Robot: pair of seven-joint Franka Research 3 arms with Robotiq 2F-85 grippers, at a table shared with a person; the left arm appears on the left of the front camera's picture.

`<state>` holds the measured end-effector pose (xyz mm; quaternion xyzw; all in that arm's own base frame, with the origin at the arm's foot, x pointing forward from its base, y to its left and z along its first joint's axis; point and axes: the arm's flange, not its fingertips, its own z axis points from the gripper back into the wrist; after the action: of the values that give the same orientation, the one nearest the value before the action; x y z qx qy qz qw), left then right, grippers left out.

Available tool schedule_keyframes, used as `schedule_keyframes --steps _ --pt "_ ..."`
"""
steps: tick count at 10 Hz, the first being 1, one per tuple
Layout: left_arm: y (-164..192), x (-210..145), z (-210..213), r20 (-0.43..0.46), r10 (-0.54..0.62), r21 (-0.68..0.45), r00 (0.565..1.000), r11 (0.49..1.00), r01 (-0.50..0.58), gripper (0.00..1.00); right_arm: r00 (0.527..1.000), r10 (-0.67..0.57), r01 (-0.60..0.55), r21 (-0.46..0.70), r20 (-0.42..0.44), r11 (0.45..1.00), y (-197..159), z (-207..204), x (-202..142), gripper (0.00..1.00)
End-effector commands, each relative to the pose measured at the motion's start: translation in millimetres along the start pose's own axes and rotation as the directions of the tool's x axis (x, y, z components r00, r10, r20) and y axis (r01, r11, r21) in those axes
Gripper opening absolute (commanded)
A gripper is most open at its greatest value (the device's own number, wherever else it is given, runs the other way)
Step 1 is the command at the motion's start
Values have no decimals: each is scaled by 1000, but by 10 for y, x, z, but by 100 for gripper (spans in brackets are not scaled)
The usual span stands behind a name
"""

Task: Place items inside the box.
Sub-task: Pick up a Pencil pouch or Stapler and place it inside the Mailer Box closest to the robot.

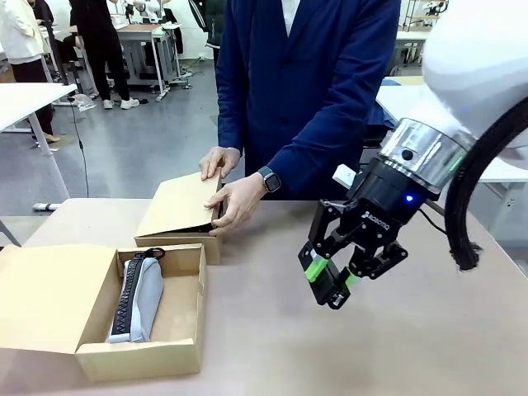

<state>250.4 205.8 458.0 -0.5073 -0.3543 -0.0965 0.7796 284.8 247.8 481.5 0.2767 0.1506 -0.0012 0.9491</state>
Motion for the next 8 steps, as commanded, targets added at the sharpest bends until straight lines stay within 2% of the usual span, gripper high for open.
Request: schedule_keyframes --steps 1,8 --pt "-15 2 -4 21 -20 -15 1000 1000 20 100 999 51 -51 24 -16 998 54 -24 121 42" --pt "-15 2 -4 21 -20 -15 1000 1000 20 100 998 58 -59 32 22 998 80 -38 111 42"
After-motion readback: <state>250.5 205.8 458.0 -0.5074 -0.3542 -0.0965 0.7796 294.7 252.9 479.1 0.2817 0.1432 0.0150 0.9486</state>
